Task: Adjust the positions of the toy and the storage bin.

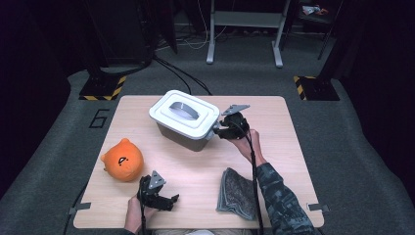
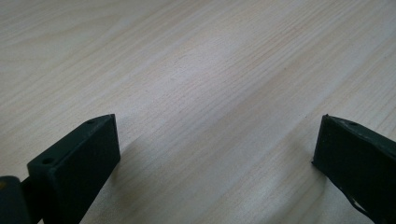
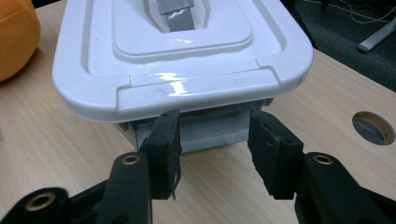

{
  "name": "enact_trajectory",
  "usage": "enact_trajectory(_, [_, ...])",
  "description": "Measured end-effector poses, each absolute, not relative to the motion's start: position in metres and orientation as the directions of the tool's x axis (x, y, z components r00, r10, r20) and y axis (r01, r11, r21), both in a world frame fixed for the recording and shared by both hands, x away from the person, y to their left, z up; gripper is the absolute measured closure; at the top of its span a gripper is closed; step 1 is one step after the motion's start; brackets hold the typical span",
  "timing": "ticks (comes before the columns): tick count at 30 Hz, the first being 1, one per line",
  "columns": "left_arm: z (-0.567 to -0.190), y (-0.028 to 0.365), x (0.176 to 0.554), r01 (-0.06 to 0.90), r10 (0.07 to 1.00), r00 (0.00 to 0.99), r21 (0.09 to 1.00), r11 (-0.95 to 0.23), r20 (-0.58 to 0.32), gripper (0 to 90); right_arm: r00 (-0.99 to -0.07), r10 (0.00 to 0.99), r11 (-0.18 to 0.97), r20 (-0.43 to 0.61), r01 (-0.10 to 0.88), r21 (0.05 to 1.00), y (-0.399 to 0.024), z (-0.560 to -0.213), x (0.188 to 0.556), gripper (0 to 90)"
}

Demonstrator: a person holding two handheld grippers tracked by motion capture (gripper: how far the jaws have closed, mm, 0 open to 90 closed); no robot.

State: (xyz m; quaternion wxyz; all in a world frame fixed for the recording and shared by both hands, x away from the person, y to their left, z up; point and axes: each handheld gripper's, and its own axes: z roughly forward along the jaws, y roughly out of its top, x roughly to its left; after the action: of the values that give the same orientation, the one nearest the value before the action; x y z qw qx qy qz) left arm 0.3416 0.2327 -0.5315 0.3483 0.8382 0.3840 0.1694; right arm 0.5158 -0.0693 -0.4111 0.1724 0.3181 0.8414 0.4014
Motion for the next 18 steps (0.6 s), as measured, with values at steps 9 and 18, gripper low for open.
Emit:
enact_trajectory(9, [-0.5317,0.2326,0.3414,0.526,0.763,0.646,0.715,-0.460,0.016,0.1,-0.727,0.687,0.470,-0.025,0.417,0.778,-0.0627,-0.4145,0.5209,62.3])
enact_trajectory(18, [-0.5315,0.2326,0.3413,0.529,0.764,0.645,0.713,-0.461,0.016,0.1,-0.735,0.677,0.472,-0.020,0.413,0.778,-0.0649,-0.4113,0.5207,56.3])
